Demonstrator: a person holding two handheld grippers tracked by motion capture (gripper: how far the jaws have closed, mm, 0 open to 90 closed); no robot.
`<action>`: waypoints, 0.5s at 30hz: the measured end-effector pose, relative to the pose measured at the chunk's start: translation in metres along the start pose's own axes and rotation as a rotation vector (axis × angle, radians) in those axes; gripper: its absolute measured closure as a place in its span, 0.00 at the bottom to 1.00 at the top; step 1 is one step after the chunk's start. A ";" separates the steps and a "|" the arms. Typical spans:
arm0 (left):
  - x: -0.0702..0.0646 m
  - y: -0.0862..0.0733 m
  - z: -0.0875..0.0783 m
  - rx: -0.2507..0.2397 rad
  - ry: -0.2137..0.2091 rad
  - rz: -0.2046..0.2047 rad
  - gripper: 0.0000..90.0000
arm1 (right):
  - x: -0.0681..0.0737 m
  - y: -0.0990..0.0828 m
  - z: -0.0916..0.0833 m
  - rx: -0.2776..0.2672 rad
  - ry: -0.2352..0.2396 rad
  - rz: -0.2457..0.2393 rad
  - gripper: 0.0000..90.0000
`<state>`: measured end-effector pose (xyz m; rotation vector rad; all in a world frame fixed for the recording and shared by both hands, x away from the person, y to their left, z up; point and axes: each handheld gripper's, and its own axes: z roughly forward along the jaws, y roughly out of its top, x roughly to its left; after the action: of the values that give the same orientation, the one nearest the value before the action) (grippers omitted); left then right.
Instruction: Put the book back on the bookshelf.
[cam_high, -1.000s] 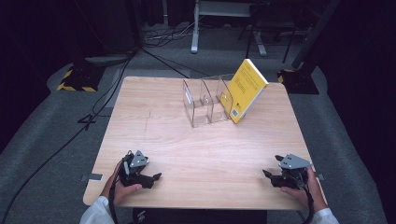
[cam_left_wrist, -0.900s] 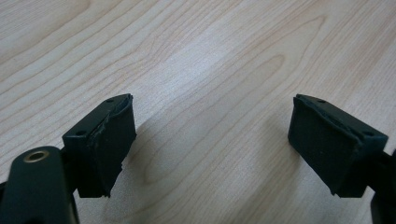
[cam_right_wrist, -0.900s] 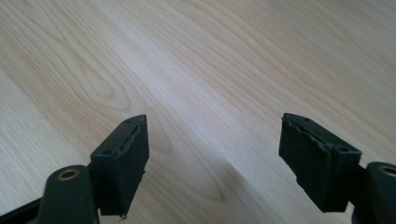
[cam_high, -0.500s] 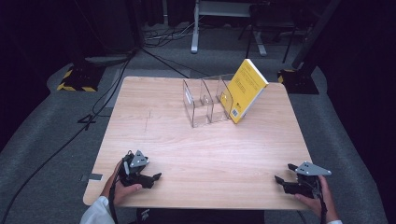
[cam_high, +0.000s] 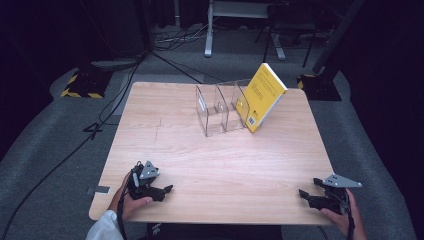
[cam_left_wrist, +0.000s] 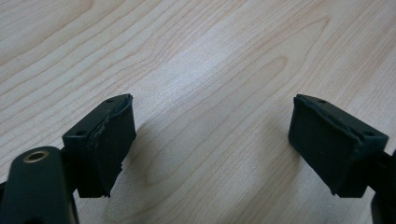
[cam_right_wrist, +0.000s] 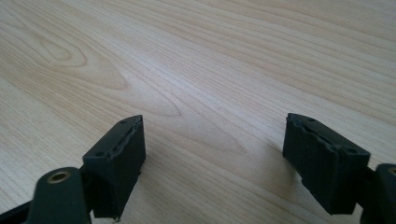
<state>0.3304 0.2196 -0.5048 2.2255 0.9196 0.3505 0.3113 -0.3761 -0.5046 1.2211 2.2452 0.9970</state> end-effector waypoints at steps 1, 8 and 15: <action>0.000 0.000 0.000 0.000 -0.001 0.000 0.17 | 0.000 0.000 0.000 0.000 0.000 0.000 0.24; 0.000 0.000 0.000 0.002 -0.002 0.000 0.17 | 0.000 0.000 0.001 0.001 -0.006 0.006 0.24; 0.001 0.000 0.000 0.003 -0.002 0.005 0.17 | 0.000 0.001 0.001 0.001 -0.006 0.006 0.24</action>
<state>0.3312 0.2199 -0.5046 2.2309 0.9145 0.3497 0.3118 -0.3755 -0.5046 1.2303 2.2395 0.9931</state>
